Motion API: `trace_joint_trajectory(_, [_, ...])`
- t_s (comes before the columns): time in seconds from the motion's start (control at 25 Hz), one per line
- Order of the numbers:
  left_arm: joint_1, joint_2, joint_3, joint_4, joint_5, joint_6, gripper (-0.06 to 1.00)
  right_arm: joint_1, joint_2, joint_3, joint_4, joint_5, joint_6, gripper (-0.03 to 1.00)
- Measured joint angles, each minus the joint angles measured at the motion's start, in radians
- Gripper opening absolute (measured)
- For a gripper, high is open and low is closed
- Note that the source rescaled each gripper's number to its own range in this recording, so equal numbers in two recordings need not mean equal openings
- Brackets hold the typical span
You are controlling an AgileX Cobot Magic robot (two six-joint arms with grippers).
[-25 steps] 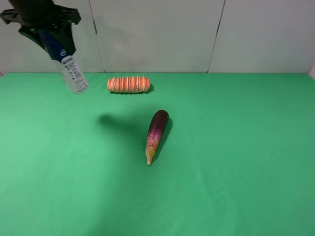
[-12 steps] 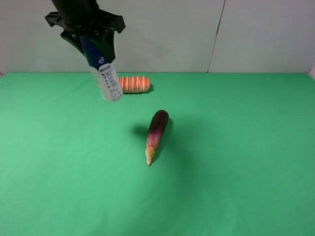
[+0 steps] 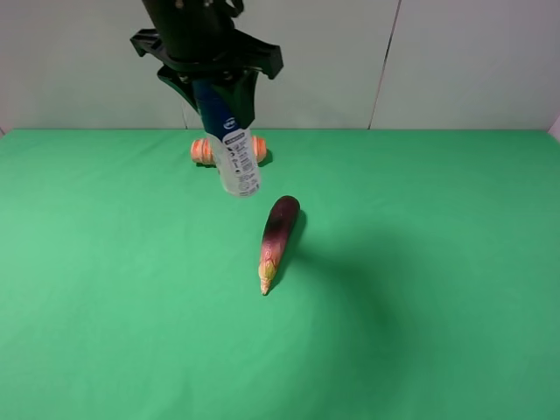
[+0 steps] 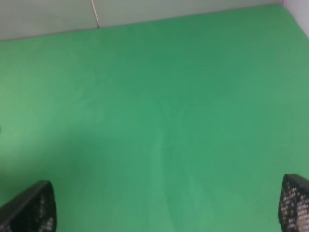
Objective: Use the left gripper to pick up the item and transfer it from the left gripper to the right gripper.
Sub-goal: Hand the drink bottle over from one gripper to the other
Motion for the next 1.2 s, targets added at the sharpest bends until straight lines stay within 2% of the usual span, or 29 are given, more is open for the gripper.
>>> trace_joint_trajectory(0.36, [-0.084, 0.086, -0.074, 0.015, -0.015, -0.017, 0.01, 0.000, 0.000, 0.000, 0.000, 0.000, 0.000, 1.00])
trace_joint_trajectory(0.68, [-0.167, 0.111, -0.140, 0.000, -0.026, 0.018, 0.01, 0.000, 0.000, 0.000, 0.000, 0.001, 0.000, 1.00])
trace_joint_trajectory(1.2, [-0.174, 0.111, -0.140, -0.090, -0.060, 0.059, 0.01, 0.000, 0.000, 0.000, 0.000, 0.001, 0.000, 1.00])
